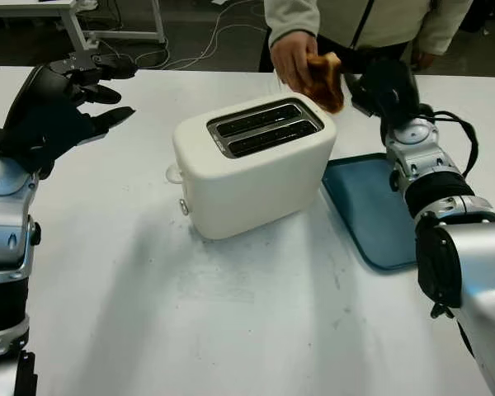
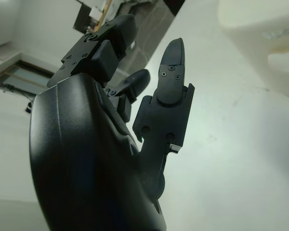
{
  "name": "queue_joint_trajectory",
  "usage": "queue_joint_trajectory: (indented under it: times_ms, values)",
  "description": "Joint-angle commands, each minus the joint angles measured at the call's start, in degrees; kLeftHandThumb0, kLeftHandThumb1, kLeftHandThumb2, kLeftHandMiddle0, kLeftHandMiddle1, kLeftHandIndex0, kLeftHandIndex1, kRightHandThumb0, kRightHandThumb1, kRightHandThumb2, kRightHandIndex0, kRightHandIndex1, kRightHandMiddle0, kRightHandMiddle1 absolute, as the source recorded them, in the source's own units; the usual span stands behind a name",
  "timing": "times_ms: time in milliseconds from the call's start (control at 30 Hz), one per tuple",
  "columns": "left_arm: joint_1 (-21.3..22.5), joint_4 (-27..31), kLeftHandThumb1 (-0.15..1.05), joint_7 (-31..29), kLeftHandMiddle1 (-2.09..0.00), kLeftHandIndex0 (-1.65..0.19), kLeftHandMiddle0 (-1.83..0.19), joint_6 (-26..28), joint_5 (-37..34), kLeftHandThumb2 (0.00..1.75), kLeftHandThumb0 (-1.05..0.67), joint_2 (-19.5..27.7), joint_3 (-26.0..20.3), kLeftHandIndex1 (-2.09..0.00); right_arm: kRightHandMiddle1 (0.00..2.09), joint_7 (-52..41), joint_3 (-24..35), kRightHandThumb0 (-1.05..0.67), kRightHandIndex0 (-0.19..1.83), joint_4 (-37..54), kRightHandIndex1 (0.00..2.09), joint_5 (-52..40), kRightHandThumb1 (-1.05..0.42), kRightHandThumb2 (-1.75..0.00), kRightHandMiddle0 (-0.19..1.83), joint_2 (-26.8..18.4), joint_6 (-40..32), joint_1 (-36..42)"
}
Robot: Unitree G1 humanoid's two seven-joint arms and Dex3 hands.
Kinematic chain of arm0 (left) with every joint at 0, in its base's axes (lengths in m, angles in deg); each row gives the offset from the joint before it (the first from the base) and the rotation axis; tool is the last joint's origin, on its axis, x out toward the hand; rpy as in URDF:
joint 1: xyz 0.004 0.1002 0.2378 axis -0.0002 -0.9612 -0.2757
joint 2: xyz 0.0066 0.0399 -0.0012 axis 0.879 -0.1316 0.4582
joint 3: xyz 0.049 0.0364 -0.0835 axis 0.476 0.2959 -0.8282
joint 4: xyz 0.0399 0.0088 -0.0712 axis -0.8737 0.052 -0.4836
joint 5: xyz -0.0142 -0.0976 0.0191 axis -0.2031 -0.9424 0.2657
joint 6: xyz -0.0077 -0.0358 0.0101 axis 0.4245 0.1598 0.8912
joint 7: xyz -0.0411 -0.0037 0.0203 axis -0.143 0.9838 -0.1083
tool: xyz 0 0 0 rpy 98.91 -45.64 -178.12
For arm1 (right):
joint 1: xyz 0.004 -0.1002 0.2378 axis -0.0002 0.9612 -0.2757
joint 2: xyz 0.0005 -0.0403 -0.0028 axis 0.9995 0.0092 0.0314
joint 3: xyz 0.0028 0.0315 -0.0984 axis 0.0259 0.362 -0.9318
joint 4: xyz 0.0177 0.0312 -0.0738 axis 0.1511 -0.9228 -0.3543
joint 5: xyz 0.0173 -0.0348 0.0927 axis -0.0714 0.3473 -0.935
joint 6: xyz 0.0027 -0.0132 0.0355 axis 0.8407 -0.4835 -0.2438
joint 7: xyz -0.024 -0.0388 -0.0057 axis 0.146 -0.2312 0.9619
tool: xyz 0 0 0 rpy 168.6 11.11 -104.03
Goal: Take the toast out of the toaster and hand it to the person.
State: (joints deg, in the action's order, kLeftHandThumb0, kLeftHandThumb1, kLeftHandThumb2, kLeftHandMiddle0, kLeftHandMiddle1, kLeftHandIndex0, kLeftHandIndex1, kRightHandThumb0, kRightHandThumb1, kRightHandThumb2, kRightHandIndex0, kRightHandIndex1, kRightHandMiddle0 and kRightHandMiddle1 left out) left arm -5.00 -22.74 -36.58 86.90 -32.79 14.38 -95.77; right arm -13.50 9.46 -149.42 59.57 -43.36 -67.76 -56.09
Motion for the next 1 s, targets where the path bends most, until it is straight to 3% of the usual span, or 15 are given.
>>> queue_joint_trajectory:
  times_ms: [0, 200, 333, 500, 700, 800, 967]
  values:
    - [-2.4, 3.4, 0.92, 1.4, -0.80, -0.42, -0.25, 1.9, -0.4, 0.21, -0.25, -1.5, -1.1, -0.35, 0.01, -0.8, 0.0, -0.68, 0.20, 5.1, 0.00, -0.5, -0.92, -0.62, 0.22, -0.5, 2.2, 4.5]
    - [-9.5, 11.6, 0.92, 5.4, -0.72, -0.33, -0.15, 4.9, -1.7, 0.30, -0.29, -8.4, -2.5, -0.27, 0.02, -0.5, 0.3, -0.66, 0.25, 22.5, 0.03, -1.8, -0.92, -0.62, 0.24, 1.6, 1.8, 20.0]
    - [-15.3, 15.9, 0.92, 8.5, -0.68, -0.30, -0.12, 2.9, -1.7, 0.35, -0.34, -13.7, -2.0, -0.23, 0.00, -2.1, 0.2, -0.59, 0.20, 41.8, 0.00, -4.9, -0.92, -0.66, 0.20, 6.1, -4.4, 33.4]
    - [-22.3, 22.5, 0.92, 12.1, -0.59, -0.26, -0.10, 6.5, -2.4, 0.43, -0.35, -21.3, 0.2, -0.17, 0.00, -5.2, -1.3, -0.61, 0.20, 61.7, 0.01, -8.1, -0.92, -0.73, 0.20, 10.4, -10.5, 47.3]
    - [-29.5, 23.2, 0.92, 13.6, -0.51, -0.23, -0.06, 3.1, -1.9, 0.50, -0.40, -26.1, 5.9, -0.11, 0.04, -1.6, -2.9, -0.74, 0.27, 70.1, 0.05, -5.5, -0.92, -0.69, 0.27, 15.6, -12.3, 57.1]
    - [-32.0, 21.0, 0.92, 14.1, -0.51, -0.22, -0.05, -0.4, 0.0, 0.52, -0.43, -26.6, 8.7, -0.10, 0.04, 0.7, -3.8, -0.67, 0.27, 71.4, 0.05, -4.5, -0.92, -0.69, 0.28, 18.4, -10.2, 61.3]
    - [-33.0, 17.2, 0.92, 16.6, -0.50, -0.21, -0.05, -6.2, 1.1, 0.57, -0.42, -28.1, 8.9, -0.08, 0.01, 1.7, -4.5, -0.63, 0.25, 70.7, 0.03, -4.2, -0.92, -0.70, 0.25, 20.3, -7.3, 63.1]
